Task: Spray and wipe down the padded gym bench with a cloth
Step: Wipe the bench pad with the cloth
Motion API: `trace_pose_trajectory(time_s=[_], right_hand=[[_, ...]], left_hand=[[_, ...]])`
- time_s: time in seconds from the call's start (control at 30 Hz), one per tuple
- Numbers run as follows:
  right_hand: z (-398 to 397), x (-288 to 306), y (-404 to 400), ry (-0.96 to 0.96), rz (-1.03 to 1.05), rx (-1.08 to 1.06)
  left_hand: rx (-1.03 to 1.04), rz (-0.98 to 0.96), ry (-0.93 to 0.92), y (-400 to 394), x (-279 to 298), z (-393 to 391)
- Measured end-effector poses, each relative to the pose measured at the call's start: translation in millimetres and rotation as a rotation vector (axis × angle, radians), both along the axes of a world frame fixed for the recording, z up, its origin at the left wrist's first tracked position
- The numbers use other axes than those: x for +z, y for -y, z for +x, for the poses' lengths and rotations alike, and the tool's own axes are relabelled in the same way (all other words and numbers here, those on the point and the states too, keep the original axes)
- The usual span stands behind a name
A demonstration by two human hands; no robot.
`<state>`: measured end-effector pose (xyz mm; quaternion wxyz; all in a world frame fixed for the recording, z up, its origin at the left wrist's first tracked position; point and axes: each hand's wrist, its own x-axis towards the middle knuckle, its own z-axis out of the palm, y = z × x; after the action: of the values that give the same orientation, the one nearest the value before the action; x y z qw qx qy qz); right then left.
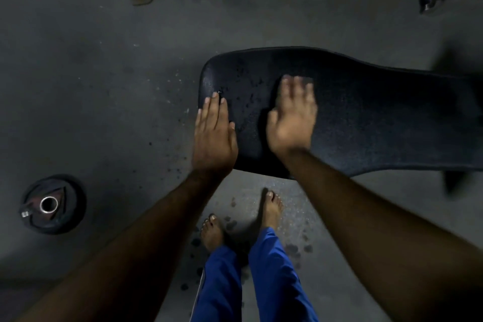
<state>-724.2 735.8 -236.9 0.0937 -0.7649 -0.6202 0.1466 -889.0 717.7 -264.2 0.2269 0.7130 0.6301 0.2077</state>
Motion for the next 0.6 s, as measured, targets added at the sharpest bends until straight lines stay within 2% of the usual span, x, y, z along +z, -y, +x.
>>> trace_pose_trajectory(time_s=[0.07, 0.13, 0.17, 0.27, 0.3, 0.4, 0.43, 0.47, 0.57, 0.6], right_hand=[[-25, 2, 14, -0.046, -0.034, 0.383], [4, 3, -2, -0.023, -0.070, 0.694], [25, 0, -24, -0.007, -0.020, 0.656], [25, -2, -62, 0.002, 0.011, 0.081], [2, -3, -55, 0.009, -0.009, 0.054], [-27, 2, -27, -0.089, -0.017, 0.490], [-12, 3, -36, -0.078, -0.011, 0.601], [4, 0, -53, -0.047, 0.032, 0.619], [-2, 0, -97, -0.059, 0.021, 0.251], [-22, 0, -97, -0.052, 0.016, 0.241]], left_hand=[[0.014, -0.010, 0.035, -3, 3, -1], [0.040, -0.038, 0.066, -7, 4, -3], [0.046, -0.044, 0.062, -8, 4, -4], [0.042, -0.005, 0.039, -6, 1, -5], [0.031, 0.004, 0.040, -6, 0, -4], [0.038, 0.026, 0.060, -4, -1, -4], [0.051, 0.027, 0.073, -3, -1, -4], [0.057, 0.032, 0.081, -4, -2, -4], [0.080, 0.039, 0.077, -4, -1, -2], [0.085, 0.026, 0.082, -3, -1, -2]])
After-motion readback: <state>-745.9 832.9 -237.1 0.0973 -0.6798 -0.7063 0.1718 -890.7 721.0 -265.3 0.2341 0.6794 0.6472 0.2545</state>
